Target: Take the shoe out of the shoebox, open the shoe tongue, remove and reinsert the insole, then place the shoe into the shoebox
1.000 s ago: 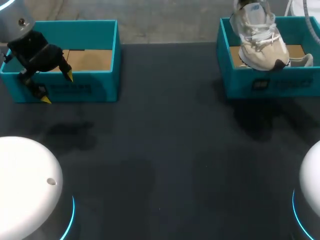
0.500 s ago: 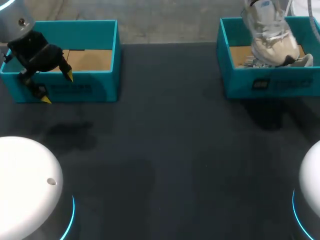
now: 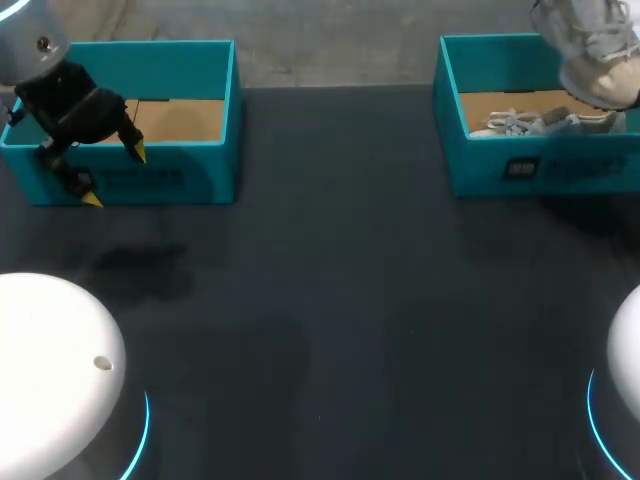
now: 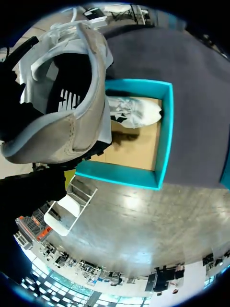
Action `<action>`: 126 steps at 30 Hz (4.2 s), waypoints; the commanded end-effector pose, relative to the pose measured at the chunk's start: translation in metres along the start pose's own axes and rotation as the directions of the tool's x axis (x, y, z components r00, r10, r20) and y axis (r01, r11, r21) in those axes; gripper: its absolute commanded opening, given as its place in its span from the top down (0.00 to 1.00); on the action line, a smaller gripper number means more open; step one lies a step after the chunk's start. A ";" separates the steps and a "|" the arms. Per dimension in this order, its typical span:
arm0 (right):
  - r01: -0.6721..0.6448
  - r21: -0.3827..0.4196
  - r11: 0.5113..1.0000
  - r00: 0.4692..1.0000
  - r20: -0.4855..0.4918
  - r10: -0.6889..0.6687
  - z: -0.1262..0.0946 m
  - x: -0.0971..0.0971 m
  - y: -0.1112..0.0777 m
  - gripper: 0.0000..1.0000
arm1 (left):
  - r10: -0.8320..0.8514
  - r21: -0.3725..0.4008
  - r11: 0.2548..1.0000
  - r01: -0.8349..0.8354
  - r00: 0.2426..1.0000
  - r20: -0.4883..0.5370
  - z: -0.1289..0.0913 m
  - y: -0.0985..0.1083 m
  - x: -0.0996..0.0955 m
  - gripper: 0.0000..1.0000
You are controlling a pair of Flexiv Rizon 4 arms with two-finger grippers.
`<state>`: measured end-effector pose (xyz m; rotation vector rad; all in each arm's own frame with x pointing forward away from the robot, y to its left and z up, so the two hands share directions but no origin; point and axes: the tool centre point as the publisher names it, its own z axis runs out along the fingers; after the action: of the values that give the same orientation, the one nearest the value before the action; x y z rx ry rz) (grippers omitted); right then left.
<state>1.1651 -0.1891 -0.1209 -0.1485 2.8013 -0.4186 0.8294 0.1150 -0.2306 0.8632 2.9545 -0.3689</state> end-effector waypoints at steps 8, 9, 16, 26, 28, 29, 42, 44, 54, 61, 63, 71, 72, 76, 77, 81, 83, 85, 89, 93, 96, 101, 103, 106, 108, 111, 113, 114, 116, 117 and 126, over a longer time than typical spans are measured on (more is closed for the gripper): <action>-0.028 -0.016 0.999 1.000 -0.006 0.028 0.036 -0.036 -0.015 1.00 | 0.000 -0.003 1.000 0.000 1.000 -0.003 0.000 0.000 0.000 0.00; -0.028 -0.016 0.999 1.000 -0.006 0.028 0.036 -0.036 -0.015 1.00 | 0.000 -0.003 1.000 0.000 1.000 -0.003 0.000 0.000 0.000 0.00; -0.028 -0.016 0.999 1.000 -0.006 0.028 0.036 -0.036 -0.015 1.00 | 0.000 -0.003 1.000 0.000 1.000 -0.003 0.000 0.000 0.000 0.00; -0.031 -0.019 0.999 0.999 -0.009 0.030 0.040 -0.037 -0.014 1.00 | 0.000 -0.003 1.000 0.000 1.000 -0.003 0.000 0.000 0.000 0.00; -0.040 -0.033 0.999 0.999 -0.008 0.040 0.047 -0.038 -0.016 1.00 | 0.000 -0.003 1.000 0.000 1.000 -0.003 0.000 0.000 0.000 0.00; -0.043 -0.042 0.998 0.999 -0.002 0.043 0.050 -0.039 -0.017 1.00 | 0.000 -0.003 1.000 0.000 1.000 -0.003 0.000 0.000 0.000 0.00; -0.135 -0.059 0.989 0.991 -0.028 0.133 0.078 -0.044 -0.028 1.00 | 0.000 -0.003 1.000 0.000 1.000 -0.003 0.000 0.000 0.000 0.00; -0.200 -0.044 0.979 0.979 -0.049 0.198 0.082 -0.041 -0.032 1.00 | 0.000 -0.003 1.000 0.000 1.000 -0.003 0.000 0.000 0.000 0.00; -0.608 0.102 0.787 0.786 -0.060 0.615 0.088 -0.003 -0.057 1.00 | 0.000 -0.003 1.000 0.000 1.000 -0.003 0.000 0.000 0.000 0.00; -0.764 0.138 0.630 0.629 -0.056 0.775 0.085 0.020 -0.065 1.00 | 0.000 -0.003 1.000 0.000 1.000 -0.003 0.000 0.000 0.000 0.00; -0.806 0.148 0.573 0.571 -0.064 0.819 0.085 0.027 -0.067 1.00 | 0.000 -0.003 1.000 0.000 1.000 -0.003 0.000 0.000 0.000 0.00; -0.844 0.181 0.505 0.498 -0.085 0.863 0.083 0.035 -0.067 1.00 | 0.000 -0.003 1.000 0.000 1.000 -0.003 0.000 0.000 0.000 0.00; -0.844 0.181 0.505 0.498 -0.085 0.863 0.083 0.035 -0.067 1.00 | 0.000 -0.003 1.000 0.000 1.000 -0.003 0.000 0.000 0.000 0.00; -0.844 0.181 0.505 0.498 -0.085 0.863 0.083 0.035 -0.067 1.00 | 0.000 -0.003 1.000 0.000 1.000 -0.003 0.000 0.000 0.000 0.00; -0.844 0.181 0.505 0.498 -0.085 0.863 0.083 0.035 -0.067 1.00 | 0.000 -0.003 1.000 0.000 1.000 -0.003 0.000 0.000 0.000 0.00; -0.876 0.181 0.446 0.439 -0.079 0.895 0.083 0.035 -0.072 1.00 | 0.000 -0.003 1.000 0.000 1.000 -0.003 0.000 0.000 0.000 0.00; -0.912 0.189 0.363 0.359 -0.056 0.932 0.084 0.039 -0.079 1.00 | 0.000 -0.003 1.000 0.000 1.000 -0.003 0.000 0.000 0.000 0.00; -0.936 0.192 0.294 0.293 -0.031 0.955 0.082 0.045 -0.082 1.00 | 0.000 -0.003 1.000 0.000 1.000 -0.003 0.000 0.000 0.000 0.00; -0.972 0.201 0.121 0.126 0.015 0.992 0.077 0.063 -0.087 1.00 | 0.000 -0.003 1.000 0.000 1.000 -0.003 0.000 0.000 0.000 0.00; -0.980 0.199 -0.015 -0.007 0.038 0.999 0.075 0.083 -0.083 1.00 | 0.000 -0.003 1.000 0.000 1.000 -0.003 0.000 0.000 0.000 0.00; -0.968 0.225 -0.110 -0.096 0.072 0.993 0.076 0.091 -0.077 1.00 | 0.000 -0.003 1.000 0.000 1.000 -0.003 0.000 0.000 0.000 0.00; -0.945 0.241 -0.221 -0.197 0.119 0.973 0.070 0.098 -0.074 1.00 | 0.000 -0.003 1.000 0.000 1.000 -0.003 0.000 0.000 0.000 0.00; -0.945 0.241 -0.221 -0.197 0.119 0.973 0.070 0.098 -0.074 1.00 | 0.000 -0.003 1.000 0.000 1.000 -0.003 0.000 0.000 0.000 0.00; -0.945 0.241 -0.221 -0.197 0.119 0.973 0.070 0.098 -0.074 1.00 | 0.000 -0.003 1.000 0.000 1.000 -0.003 0.000 0.000 0.000 0.00; -0.945 0.241 -0.221 -0.197 0.119 0.973 0.070 0.098 -0.074 1.00 | 0.000 -0.003 1.000 0.000 1.000 -0.003 0.000 0.000 0.000 0.00; -0.945 0.241 -0.221 -0.197 0.119 0.973 0.070 0.098 -0.074 1.00 | 0.000 -0.003 1.000 0.000 1.000 -0.003 0.000 0.000 0.000 0.00; -0.945 0.241 -0.221 -0.197 0.119 0.973 0.070 0.098 -0.074 1.00 | 0.000 -0.003 1.000 0.000 1.000 -0.003 0.000 0.000 0.000 0.00; -0.945 0.241 -0.221 -0.197 0.119 0.973 0.070 0.098 -0.074 1.00 | 0.000 -0.003 1.000 0.000 1.000 -0.003 0.000 0.000 0.000 0.00; -0.945 0.241 -0.221 -0.197 0.119 0.973 0.070 0.098 -0.074 1.00 | 0.000 -0.003 1.000 0.000 1.000 -0.003 0.000 0.000 0.000 0.00; -0.945 0.241 -0.221 -0.197 0.119 0.973 0.070 0.098 -0.074 1.00 | 0.000 -0.003 1.000 0.000 1.000 -0.003 0.000 0.000 0.000 0.00; -0.931 0.255 -0.260 -0.227 0.149 0.962 0.083 0.113 -0.081 1.00 | 0.000 -0.003 1.000 0.000 1.000 -0.003 0.000 0.000 0.000 0.00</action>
<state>1.0902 -0.3043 -0.1990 2.1726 1.7724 -0.3103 0.8295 0.1151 -0.2307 0.8628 2.9545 -0.3692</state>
